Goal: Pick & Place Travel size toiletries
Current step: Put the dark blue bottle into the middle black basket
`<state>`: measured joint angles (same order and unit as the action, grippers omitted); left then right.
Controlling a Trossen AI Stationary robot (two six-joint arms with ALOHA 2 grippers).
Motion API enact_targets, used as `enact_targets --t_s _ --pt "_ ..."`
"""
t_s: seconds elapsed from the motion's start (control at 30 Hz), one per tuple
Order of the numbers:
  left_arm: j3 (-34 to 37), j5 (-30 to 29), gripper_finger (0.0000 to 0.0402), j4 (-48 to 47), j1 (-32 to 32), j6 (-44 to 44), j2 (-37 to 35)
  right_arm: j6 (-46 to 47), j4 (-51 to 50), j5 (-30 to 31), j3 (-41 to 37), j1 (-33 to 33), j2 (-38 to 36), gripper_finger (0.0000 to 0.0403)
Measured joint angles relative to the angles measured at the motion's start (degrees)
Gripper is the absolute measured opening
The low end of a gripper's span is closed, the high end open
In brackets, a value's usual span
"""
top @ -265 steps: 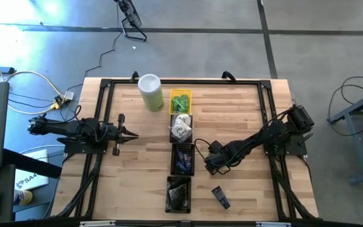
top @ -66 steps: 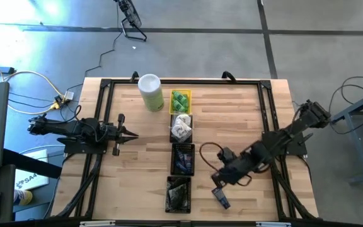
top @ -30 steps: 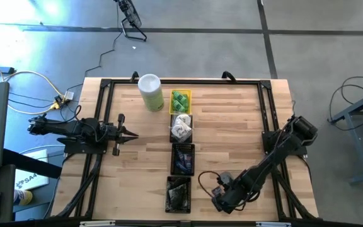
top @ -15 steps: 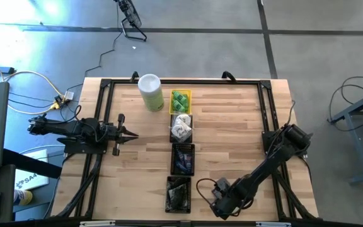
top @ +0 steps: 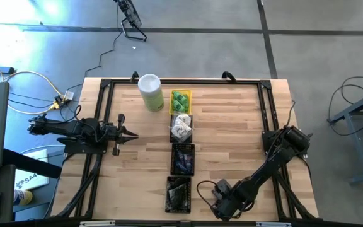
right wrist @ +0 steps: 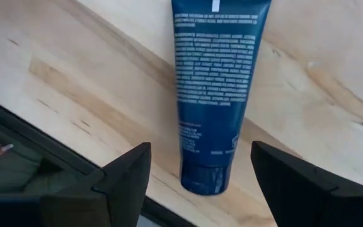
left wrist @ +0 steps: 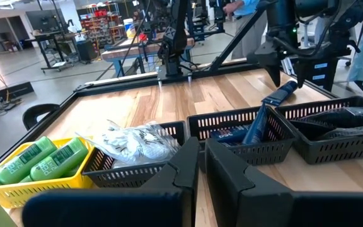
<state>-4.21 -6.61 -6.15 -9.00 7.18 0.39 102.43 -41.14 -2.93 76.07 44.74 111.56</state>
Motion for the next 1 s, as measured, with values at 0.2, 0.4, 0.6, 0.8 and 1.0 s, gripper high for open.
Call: enact_targets --t_s 0.2,0.4,0.6,0.8,1.0 --pt "0.00 0.00 0.0024 0.00 0.00 0.00 -0.01 1.36 0.43 0.40 0.02 1.14 0.81 0.0265" --pt "0.00 -0.01 0.0024 0.00 -0.01 0.00 0.01 1.48 0.67 1.72 0.02 1.81 1.42 0.0265" --pt "0.00 -0.02 0.0024 0.00 -0.02 0.00 0.01 1.43 0.67 3.04 0.00 1.76 1.48 0.0262" --pt "0.00 0.00 0.0024 0.00 -0.02 0.00 0.01 1.43 0.69 2.94 0.00 1.78 1.48 0.0234" --pt "0.00 -0.02 0.0024 0.00 -0.02 0.00 0.01 1.45 0.69 2.79 0.00 1.76 1.48 0.0205"
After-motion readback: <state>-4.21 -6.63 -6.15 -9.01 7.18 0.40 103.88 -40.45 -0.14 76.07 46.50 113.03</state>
